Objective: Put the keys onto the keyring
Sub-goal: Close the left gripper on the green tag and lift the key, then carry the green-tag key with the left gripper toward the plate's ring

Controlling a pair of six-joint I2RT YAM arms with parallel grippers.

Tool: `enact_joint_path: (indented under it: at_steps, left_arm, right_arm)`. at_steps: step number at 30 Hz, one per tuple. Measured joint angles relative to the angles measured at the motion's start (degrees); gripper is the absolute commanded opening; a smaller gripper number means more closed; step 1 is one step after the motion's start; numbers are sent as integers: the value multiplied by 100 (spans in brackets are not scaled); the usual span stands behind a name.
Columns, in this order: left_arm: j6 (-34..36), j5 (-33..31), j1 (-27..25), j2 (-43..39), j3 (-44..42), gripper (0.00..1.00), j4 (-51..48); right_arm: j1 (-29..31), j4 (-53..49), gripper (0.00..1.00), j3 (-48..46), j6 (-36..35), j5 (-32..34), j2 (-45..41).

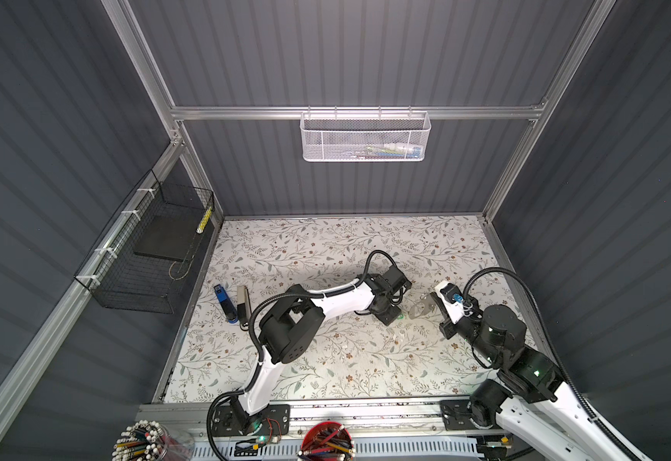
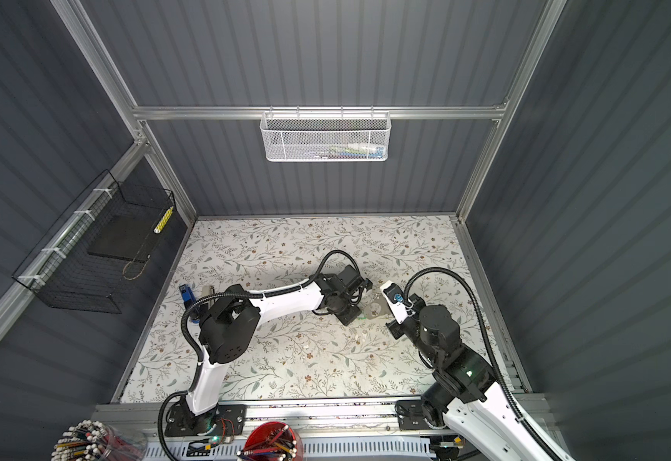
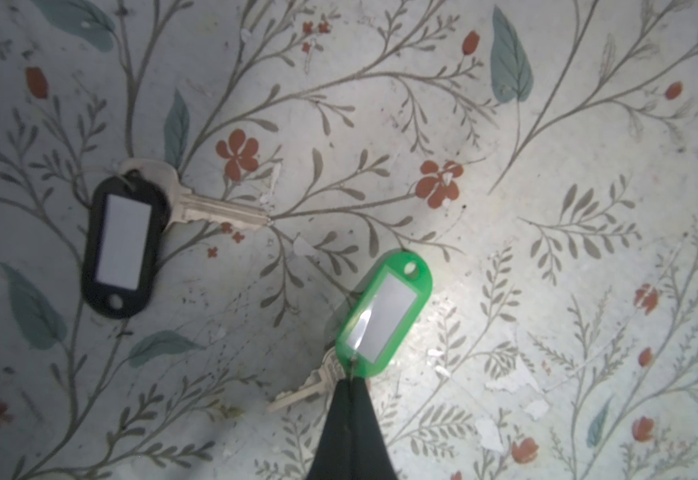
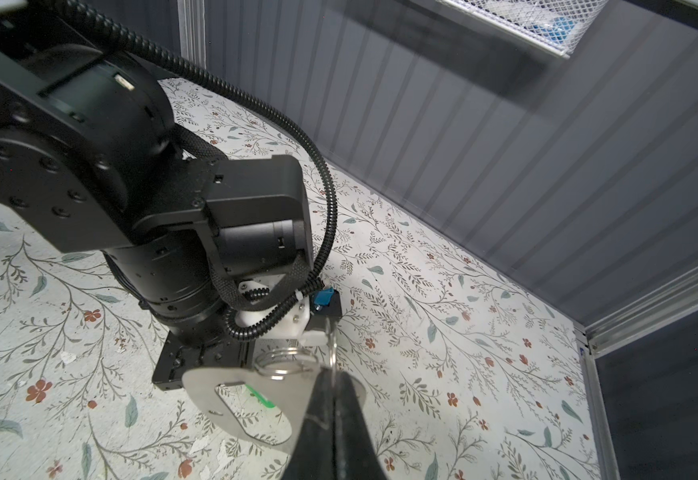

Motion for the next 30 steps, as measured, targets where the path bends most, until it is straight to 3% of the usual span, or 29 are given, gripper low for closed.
enact_joint_path:
  at_steps: [12,19,30]
  left_arm:
    - [1145,662,238,-1965,-1620,0,1108]
    - [1851,1296,269,-2940,-2566,0,1818]
    - [2437,2218,315,-4015,-2717,0,1906]
  right_arm:
    - [-2,-28,0,0,4,37,-31]
    - [-7,-192,0,55,2,-289,348]
    - [68,-140,0,72,-271,-1237,929]
